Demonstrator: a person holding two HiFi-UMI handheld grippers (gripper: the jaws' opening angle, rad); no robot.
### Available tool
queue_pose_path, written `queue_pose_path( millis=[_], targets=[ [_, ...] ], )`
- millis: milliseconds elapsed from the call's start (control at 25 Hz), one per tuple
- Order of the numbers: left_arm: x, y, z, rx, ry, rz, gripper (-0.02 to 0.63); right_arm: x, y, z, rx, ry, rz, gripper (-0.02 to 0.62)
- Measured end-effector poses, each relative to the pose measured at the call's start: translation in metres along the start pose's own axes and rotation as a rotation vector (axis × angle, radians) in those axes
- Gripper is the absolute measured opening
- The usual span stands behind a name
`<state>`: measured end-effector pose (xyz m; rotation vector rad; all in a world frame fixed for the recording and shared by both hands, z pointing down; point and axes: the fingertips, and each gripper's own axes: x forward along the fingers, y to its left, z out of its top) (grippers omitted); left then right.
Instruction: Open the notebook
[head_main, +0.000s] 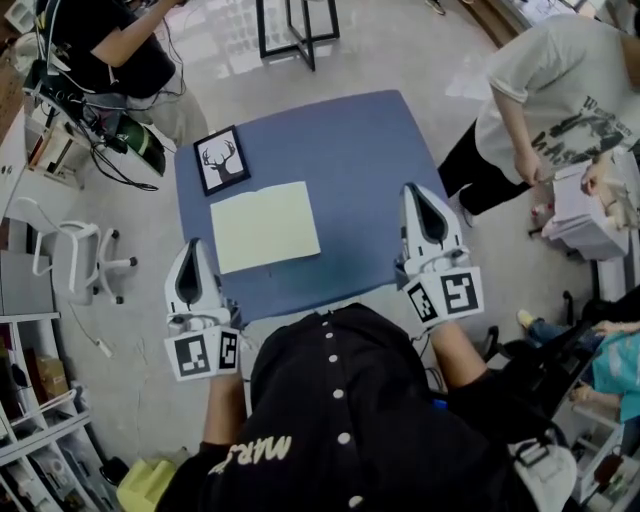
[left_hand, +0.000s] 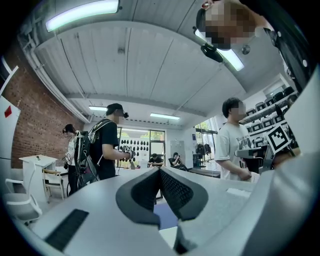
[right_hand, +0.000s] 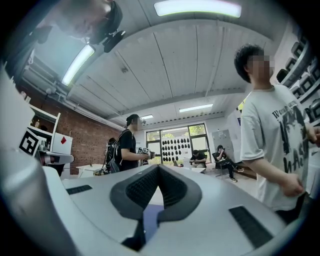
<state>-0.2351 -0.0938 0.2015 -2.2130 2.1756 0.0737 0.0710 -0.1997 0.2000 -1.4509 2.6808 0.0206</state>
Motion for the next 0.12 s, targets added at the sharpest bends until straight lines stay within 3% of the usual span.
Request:
queue_pose_path(
  millis=[120],
  targets=[
    [0.0029,-0.0022,-0.0041,0.0,0.003,-0.003,0.003,0.0019,-0.0024,-0.0057,0.001,0.005,0.002,0.002]
  ],
)
